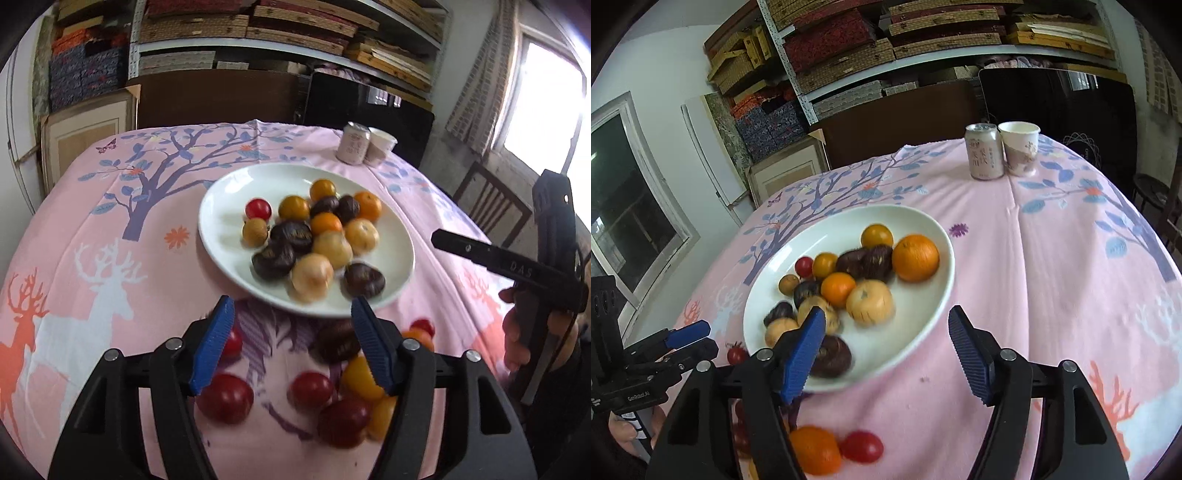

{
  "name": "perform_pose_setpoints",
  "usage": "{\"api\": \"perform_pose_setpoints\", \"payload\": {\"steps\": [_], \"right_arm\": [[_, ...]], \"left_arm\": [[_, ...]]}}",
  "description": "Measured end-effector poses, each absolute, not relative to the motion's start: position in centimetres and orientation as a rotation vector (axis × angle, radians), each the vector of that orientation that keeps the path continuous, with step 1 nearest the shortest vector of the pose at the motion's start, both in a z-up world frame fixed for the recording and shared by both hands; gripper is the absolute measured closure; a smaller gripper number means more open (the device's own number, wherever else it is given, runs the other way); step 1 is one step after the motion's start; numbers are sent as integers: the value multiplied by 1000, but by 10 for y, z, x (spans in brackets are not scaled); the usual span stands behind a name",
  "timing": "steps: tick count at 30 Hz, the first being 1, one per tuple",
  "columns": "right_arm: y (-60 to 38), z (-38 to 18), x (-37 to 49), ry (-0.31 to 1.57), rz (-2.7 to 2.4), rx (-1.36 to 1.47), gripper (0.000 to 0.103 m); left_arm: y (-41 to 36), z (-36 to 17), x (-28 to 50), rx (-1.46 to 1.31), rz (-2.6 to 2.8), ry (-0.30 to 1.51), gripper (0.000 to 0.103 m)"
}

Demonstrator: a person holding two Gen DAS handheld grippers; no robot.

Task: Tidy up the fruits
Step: 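Place the yellow tomato and passion fruit on the plate, opening both grippers, then grasp a red plum with the left gripper while the right grasps a red tomato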

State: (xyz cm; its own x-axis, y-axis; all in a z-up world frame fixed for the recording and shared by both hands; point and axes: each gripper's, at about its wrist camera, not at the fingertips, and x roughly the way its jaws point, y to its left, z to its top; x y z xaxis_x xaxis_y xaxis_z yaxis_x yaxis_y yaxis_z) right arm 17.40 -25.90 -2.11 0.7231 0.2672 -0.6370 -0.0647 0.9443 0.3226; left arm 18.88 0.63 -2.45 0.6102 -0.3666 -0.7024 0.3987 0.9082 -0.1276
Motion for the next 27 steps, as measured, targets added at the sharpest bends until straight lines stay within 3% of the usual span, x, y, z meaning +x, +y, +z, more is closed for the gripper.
{"api": "perform_pose_setpoints", "payload": {"steps": [8,20,21,24,27], "right_arm": [[-271,-48,116,792,187,321,32],[-253,-52,65,786,227,240,31],[-254,-53,65,790,221,237,31],[-254,-54,63,799,205,224,31],[-246,-55,62,815,230,204,31]], "left_arm": [[-3,-60,127,157,-444,853,39],[-12,-81,148,133,-436,960,41],[-12,-81,149,122,-443,960,42],[-11,-78,148,75,-499,946,65],[-1,-69,145,19,-497,886,65]]}}
